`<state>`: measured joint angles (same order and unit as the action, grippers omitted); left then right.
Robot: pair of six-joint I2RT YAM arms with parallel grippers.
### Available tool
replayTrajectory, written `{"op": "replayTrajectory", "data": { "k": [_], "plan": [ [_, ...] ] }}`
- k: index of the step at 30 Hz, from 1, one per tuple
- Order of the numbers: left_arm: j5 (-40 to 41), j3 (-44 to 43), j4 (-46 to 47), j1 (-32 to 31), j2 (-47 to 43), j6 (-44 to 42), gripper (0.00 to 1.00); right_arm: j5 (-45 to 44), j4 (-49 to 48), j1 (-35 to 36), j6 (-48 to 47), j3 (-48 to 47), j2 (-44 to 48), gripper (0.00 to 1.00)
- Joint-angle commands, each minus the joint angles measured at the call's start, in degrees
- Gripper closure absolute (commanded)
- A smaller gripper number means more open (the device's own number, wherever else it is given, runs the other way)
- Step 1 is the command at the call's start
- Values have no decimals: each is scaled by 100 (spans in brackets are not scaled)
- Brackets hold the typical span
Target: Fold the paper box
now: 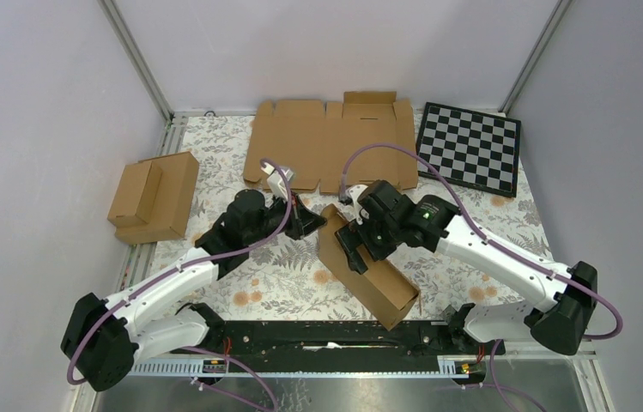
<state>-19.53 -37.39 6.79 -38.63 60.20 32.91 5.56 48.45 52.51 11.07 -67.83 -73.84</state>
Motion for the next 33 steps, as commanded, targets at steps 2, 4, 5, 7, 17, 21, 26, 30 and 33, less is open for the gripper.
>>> {"op": "replayTrajectory", "data": {
  "k": [2,4,5,7,17,21,26,30,33],
  "plan": [
    [465,218,-369,-173,-121,-101,100,-528,476,13,414,-579,395,0],
    [623,118,-569,-236,-116,-231,100,-758,775,14,621,-657,506,0],
    [789,76,-654,-283,-118,-297,100,-879,936,14,744,-673,569,0],
    [985,70,-828,-361,-136,-447,100,-1171,1253,18,1032,-662,769,0],
    [1363,-107,-1198,-436,-138,-495,100,-1421,2330,13,1647,-657,1724,0],
    [1711,-256,-1497,-487,-138,-568,100,-1905,2664,14,1933,-550,1762,1],
    [1702,-342,-1542,-487,-231,-577,100,-2215,2875,14,2330,-715,2114,1],
    [1591,-411,-1539,-504,-237,-540,100,-2131,2960,14,2510,-426,2476,10],
    [1594,-420,-1523,-519,-243,-495,100,-1980,2819,13,2721,-330,2641,28]
  ]
}}
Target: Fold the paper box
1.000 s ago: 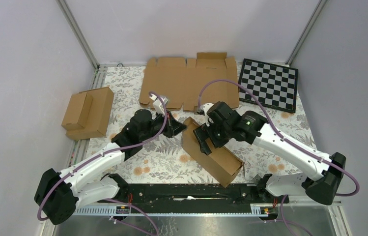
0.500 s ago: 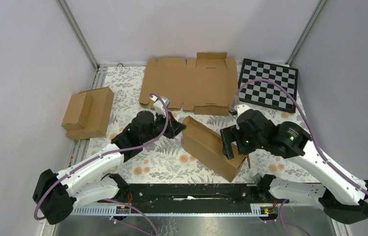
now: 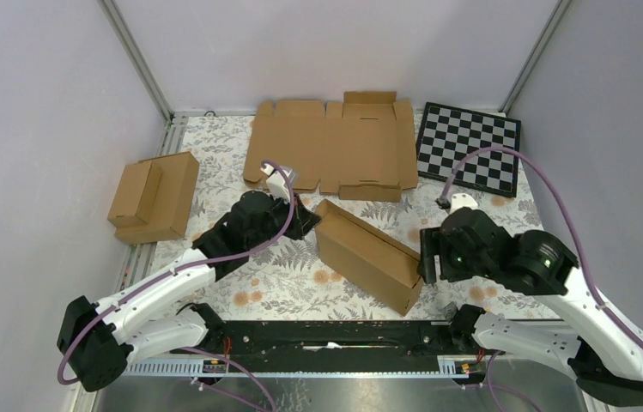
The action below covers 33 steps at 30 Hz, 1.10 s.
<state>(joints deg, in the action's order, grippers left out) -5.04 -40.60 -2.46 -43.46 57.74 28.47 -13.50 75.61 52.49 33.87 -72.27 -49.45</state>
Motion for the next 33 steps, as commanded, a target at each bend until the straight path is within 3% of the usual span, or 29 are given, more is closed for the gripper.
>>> {"op": "replayTrajectory", "data": {
  "k": [1,8,12,21,33],
  "plan": [
    [139,-112,-598,-53,-11,-9,100,-19,50,16,551,123,257,33],
    [374,-189,-588,-372,-14,201,100,448,-505,16,1419,765,734,60],
    [482,-215,-582,-540,16,243,100,470,-761,18,1904,1065,969,68],
    [680,-265,-589,-710,98,272,100,-195,-841,16,2773,1294,1493,81],
    [809,-318,-597,-794,203,231,100,-316,-653,16,2888,1412,1337,85]
  ]
}}
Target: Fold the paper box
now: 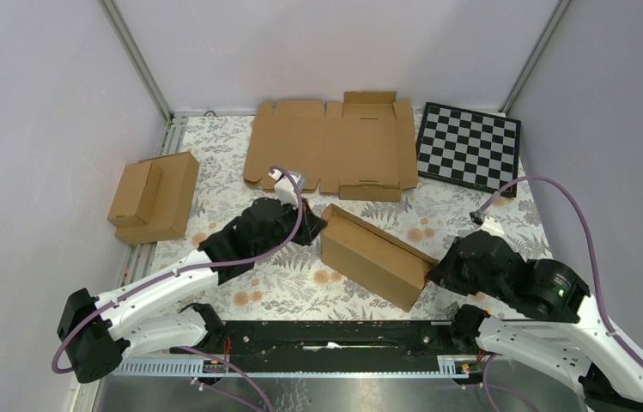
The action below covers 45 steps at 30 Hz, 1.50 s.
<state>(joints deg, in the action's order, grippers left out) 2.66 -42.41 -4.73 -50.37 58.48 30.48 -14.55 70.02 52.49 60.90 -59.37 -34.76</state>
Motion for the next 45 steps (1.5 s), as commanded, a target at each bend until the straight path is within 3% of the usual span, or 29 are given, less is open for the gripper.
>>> {"op": "replayTrajectory", "data": {
  "k": [1,8,14,22,27,36,40,45],
  "plan": [
    [75,-124,-363,-116,129,33,100,-205,-78,16,202,179,-155,86],
    [154,73,-145,-210,89,55,100,-137,-68,16,100,390,-224,89],
    [204,289,89,-327,157,26,100,-51,62,17,-385,299,-532,83],
    [349,436,207,-446,197,-68,100,297,142,12,-1980,-912,-921,27],
    [495,371,0,-517,190,-177,100,472,447,16,-2915,-1480,-1543,2],
    [489,279,-49,-605,246,-358,100,350,-236,17,-4675,-2441,-2186,1],
    [519,292,-26,-702,317,-350,100,138,-466,16,-5264,-2385,-2564,0],
    [755,381,-20,-868,350,-287,100,677,-1371,21,-5677,-1518,-2632,0]
  ]
}}
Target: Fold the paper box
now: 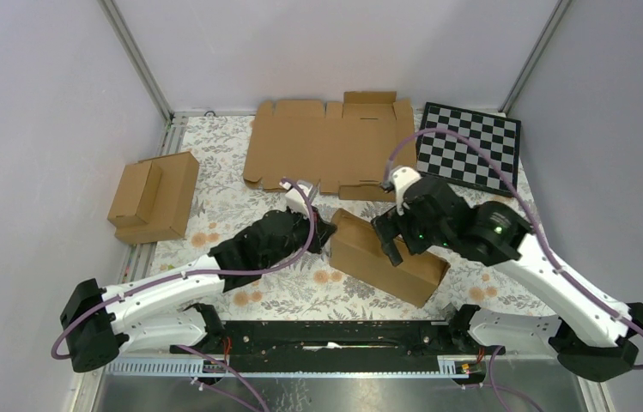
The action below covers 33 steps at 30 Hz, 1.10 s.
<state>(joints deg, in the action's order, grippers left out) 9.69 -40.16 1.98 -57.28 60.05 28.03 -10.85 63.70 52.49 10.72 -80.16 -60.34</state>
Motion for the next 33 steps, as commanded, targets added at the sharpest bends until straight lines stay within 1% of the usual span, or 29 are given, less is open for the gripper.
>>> {"op": "replayTrajectory", "data": {
  "k": [1,5,11,16,18,20,22,24,26,27,30,33],
  "plan": [
    [115,188,-692,-209,186,14,100,369,-802,19,-703,731,-143,0],
    [254,327,-704,-305,135,222,100,612,-862,17,-823,1225,-521,0],
    [379,350,-699,-534,388,412,100,913,-1149,18,-892,1705,-351,1],
    [403,450,-613,-592,469,544,100,898,-1204,16,-831,1767,-400,10],
    [394,448,-663,-599,448,512,100,863,-1205,16,-797,1772,-439,14],
    [430,359,-854,-592,387,462,100,827,-1201,16,-766,1766,-482,20],
    [427,176,-1068,-592,286,394,100,820,-1216,16,-772,1778,-508,22],
    [381,-94,-1285,-568,236,358,97,822,-1251,16,-795,1792,-494,23],
    [25,-357,-1442,-388,253,344,96,862,-1283,16,-815,1800,-480,24],
    [-288,-436,-1462,-236,268,350,96,880,-1294,16,-817,1810,-475,24],
    [-1225,-536,-1416,227,362,393,100,930,-1300,16,-838,1824,-498,24],
    [-1719,-648,-1490,500,483,424,100,961,-1289,18,-861,1849,-505,24]
  ]
}}
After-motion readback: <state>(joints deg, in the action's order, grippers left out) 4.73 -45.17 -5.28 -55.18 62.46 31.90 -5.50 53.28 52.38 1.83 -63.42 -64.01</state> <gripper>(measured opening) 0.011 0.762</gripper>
